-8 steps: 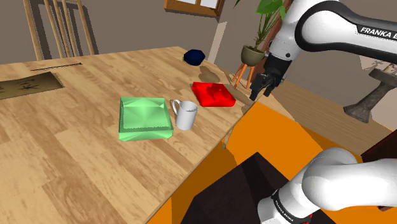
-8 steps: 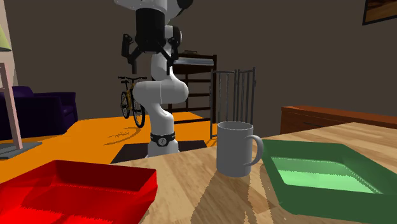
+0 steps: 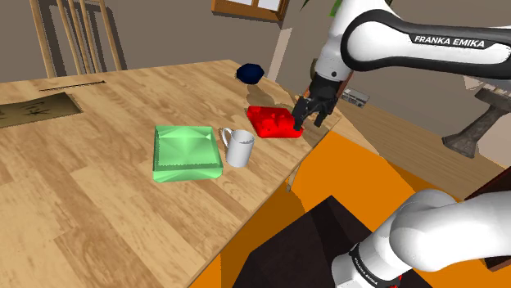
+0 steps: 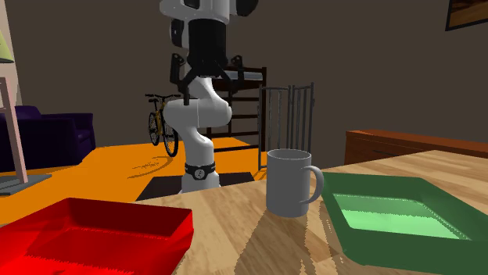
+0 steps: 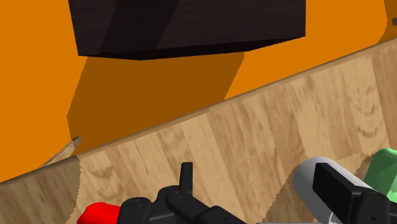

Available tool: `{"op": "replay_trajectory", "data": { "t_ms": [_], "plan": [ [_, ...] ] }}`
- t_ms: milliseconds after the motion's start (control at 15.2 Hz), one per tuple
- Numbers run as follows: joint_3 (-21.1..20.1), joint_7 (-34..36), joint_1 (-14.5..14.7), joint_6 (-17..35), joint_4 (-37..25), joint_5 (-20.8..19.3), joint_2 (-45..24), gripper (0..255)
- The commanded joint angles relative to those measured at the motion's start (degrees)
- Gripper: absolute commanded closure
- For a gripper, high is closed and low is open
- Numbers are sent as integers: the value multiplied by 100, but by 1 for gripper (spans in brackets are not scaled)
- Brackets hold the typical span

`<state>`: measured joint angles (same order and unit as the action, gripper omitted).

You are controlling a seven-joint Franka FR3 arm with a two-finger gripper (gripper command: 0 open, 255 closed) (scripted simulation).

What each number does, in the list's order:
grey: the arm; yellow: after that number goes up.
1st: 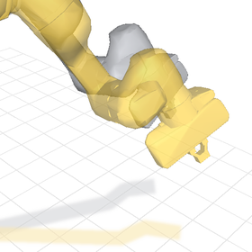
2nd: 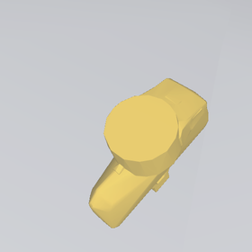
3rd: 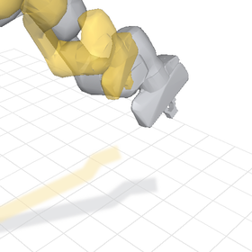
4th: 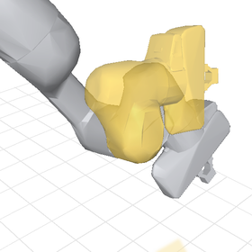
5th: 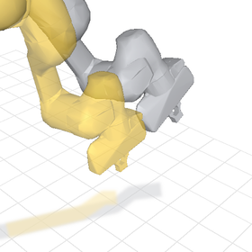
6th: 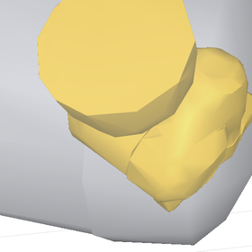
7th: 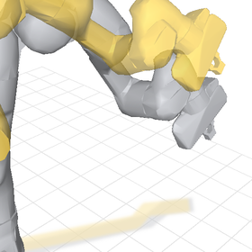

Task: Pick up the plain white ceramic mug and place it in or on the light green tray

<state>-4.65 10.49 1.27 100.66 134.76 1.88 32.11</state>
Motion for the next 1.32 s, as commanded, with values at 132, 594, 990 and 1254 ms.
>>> {"op": "replay_trajectory", "data": {
  "t_ms": [132,594,990,1254],
  "plan": [
    [-294,508,72,379,-332,174,-748,0],
    [-705,1344,166,901,-1205,249,-2200,0],
    [-785,1529,204,1289,-1198,227,-2593,0],
    [-798,1537,212,1566,-995,222,-2668,0]
  ]
}}
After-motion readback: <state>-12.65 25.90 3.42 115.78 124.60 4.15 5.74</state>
